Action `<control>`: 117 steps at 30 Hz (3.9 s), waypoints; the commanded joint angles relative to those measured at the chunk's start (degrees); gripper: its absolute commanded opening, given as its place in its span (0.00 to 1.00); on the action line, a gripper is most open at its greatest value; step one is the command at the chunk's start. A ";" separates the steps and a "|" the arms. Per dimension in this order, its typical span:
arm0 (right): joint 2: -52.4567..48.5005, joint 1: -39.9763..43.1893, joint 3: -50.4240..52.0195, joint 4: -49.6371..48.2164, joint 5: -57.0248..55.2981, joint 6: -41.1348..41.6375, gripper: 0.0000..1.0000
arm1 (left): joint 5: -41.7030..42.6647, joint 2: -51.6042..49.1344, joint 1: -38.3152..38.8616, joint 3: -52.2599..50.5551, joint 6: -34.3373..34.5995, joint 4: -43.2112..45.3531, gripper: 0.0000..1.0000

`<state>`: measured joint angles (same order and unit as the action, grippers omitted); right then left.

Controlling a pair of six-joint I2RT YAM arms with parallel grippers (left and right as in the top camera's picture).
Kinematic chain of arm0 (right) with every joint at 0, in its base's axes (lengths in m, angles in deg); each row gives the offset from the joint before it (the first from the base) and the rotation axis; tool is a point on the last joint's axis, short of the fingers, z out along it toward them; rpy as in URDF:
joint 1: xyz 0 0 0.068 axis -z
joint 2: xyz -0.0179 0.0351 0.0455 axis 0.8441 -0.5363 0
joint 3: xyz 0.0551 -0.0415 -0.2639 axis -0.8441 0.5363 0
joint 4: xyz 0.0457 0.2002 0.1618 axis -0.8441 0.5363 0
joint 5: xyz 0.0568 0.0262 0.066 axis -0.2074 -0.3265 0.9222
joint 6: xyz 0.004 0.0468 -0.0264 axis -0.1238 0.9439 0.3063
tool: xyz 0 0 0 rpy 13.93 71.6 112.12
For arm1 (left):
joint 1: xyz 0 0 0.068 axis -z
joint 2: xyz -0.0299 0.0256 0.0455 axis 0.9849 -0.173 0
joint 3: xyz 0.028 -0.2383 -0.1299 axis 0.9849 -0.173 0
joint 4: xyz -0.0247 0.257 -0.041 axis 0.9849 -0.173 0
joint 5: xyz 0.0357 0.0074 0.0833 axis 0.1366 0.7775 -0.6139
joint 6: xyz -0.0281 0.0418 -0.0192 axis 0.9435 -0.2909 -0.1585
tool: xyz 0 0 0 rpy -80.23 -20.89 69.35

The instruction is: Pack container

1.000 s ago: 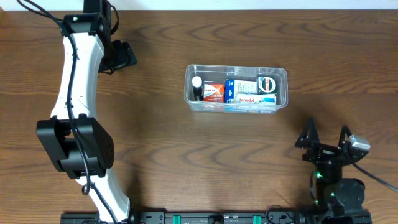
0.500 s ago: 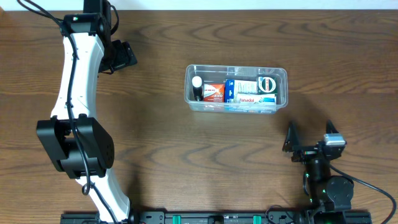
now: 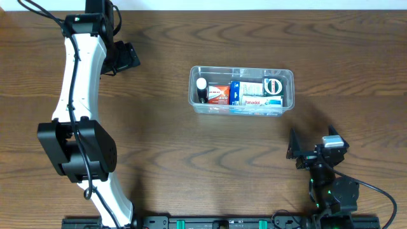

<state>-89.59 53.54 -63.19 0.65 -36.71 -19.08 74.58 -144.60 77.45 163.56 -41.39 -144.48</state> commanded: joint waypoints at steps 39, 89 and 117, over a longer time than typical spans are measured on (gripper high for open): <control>0.48 0.35 0.22 0.07 0.63 -1.03 0.99 | -3.28 22.86 -1.57 0.61 -1.49 -0.39 0.98; 0.48 0.35 0.22 0.07 0.63 -1.01 0.99 | 11.04 109.66 -1.55 -93.72 -1.66 53.22 0.98; 0.48 0.35 0.22 0.09 0.63 -1.01 0.99 | 11.04 109.66 -1.55 -93.72 -1.66 53.22 0.98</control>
<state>-89.50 53.54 -63.15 0.61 -36.27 -19.46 85.16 -35.51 76.05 70.54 -42.05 -91.63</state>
